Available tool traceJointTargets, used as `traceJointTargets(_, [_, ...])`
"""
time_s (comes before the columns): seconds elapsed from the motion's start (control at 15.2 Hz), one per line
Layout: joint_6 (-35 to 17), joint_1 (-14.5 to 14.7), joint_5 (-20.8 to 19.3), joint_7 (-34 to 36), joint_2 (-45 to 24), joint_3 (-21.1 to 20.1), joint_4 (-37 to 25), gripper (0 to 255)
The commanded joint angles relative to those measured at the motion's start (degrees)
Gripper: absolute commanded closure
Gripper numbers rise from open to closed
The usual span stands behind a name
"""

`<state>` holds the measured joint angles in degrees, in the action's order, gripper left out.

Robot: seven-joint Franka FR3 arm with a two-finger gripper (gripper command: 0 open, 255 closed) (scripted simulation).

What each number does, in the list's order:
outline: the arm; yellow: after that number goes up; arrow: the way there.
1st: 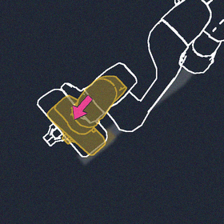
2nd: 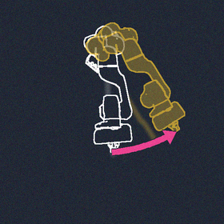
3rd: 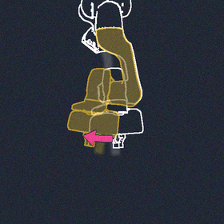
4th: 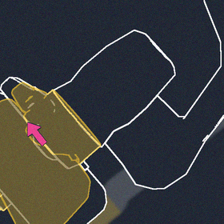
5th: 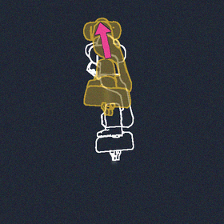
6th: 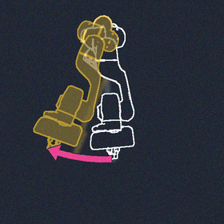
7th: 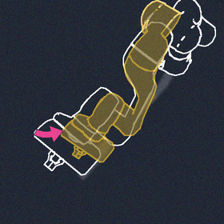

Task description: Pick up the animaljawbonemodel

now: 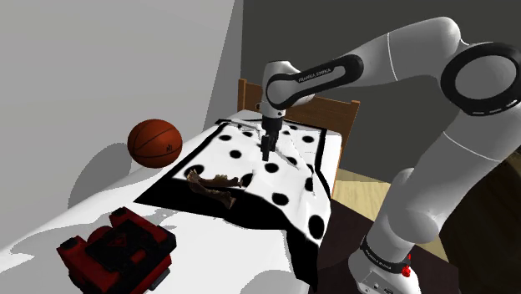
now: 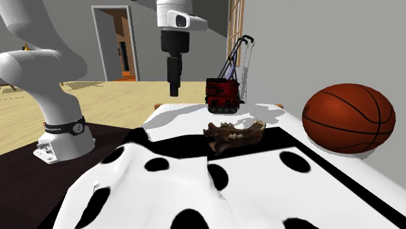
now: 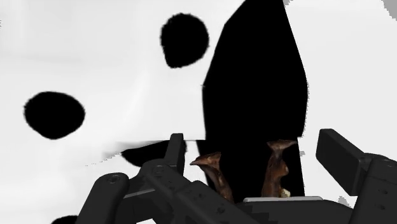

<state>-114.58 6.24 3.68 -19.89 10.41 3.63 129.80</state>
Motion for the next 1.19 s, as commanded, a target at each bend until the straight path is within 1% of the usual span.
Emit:
traceJointTargets(0.0, [-2.7, 0.4, 0.8, -2.1, -4.6, 0.1, -1.9, 0])
traceJointTargets(0.26, [-6.0, 1.1, 2.6, -5.5, -13.3, -0.4, -7.3, 0])
traceJointTargets(0.53, [-8.1, 1.5, 4.1, -8.7, -21.9, -1.3, -13.9, 0])
traceJointTargets(0.79, [-9.2, 1.7, 5.2, -11.3, -30.5, -2.5, -21.6, 0])
traceJointTargets(1.06, [-9.1, 2.0, 5.7, -13.5, -39.2, -3.8, -30.5, 0])
traceJointTargets(1.12, [-9.1, 2.1, 5.7, -13.7, -40.1, -3.9, -31.4, 0])
